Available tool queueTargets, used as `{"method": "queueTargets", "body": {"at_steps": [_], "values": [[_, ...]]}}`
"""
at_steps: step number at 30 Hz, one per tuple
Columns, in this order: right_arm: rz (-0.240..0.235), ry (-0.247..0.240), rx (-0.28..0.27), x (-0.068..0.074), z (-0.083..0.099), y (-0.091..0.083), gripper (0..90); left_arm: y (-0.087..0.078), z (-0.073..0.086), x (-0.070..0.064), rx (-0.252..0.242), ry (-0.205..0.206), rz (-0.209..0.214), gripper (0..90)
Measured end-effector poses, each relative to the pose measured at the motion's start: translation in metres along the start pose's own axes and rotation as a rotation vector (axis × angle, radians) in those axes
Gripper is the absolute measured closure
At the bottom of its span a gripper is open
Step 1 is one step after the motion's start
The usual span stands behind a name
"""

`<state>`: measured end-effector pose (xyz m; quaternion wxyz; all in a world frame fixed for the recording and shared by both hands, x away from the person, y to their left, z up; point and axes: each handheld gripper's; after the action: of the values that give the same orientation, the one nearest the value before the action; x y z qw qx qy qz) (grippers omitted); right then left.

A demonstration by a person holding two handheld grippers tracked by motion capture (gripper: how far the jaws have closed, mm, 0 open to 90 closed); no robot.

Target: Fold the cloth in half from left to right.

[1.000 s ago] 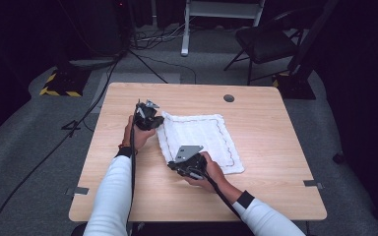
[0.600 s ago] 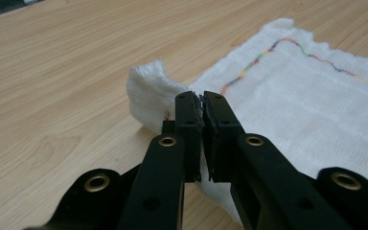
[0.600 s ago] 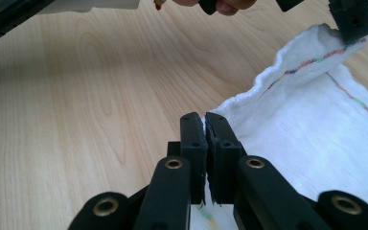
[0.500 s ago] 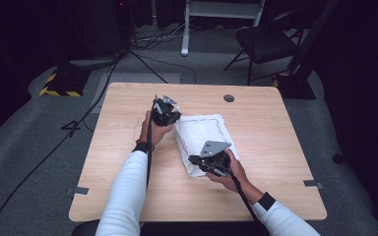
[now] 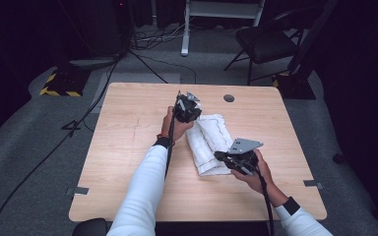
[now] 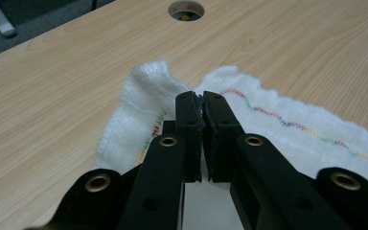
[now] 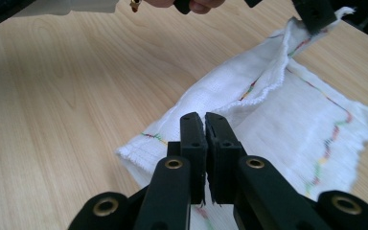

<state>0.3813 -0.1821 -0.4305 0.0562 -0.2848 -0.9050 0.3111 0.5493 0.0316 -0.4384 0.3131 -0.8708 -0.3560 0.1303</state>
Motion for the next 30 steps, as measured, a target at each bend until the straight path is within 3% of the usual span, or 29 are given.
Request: {"method": "queueTargets", "body": {"at_steps": [5,14,16,18,20,22,25,30], "values": [[0.032,0.038,0.013,-0.015,0.014,-0.016,86.8,0.018,-0.012,-0.013,0.005,0.032,0.022,85.7],[0.055,0.040,0.065,-0.024,0.034,-0.026,86.5,0.043,-0.023,-0.036,0.007,0.076,0.019,85.1],[0.062,0.053,0.076,-0.026,0.037,-0.026,83.6,0.047,-0.023,-0.039,-0.001,0.048,-0.006,77.4],[0.078,0.060,0.093,-0.028,0.040,-0.024,79.6,0.048,-0.022,-0.040,0.004,0.041,0.006,68.7],[0.101,0.066,0.115,-0.030,0.044,-0.023,74.4,0.042,-0.019,-0.044,-0.012,0.056,0.015,60.8],[0.120,0.067,0.136,-0.032,0.049,-0.023,71.7,0.031,-0.015,-0.046,-0.032,0.075,0.058,57.9],[0.134,0.091,0.150,-0.039,0.058,-0.026,67.4,0.012,-0.003,-0.047,-0.032,0.081,0.066,51.7],[0.154,0.130,0.127,-0.054,0.065,-0.031,60.5,-0.019,0.025,-0.053,-0.009,0.110,0.070,37.7]]}}
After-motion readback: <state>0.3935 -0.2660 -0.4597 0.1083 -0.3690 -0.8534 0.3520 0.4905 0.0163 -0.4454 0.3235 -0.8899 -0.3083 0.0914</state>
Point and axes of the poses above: each handheld gripper's, and its own axes: y roughly forward along the jaws, z roughly out of its underside, x roughly to its left, and after that the axes turned 3 degrees about y, right-handed
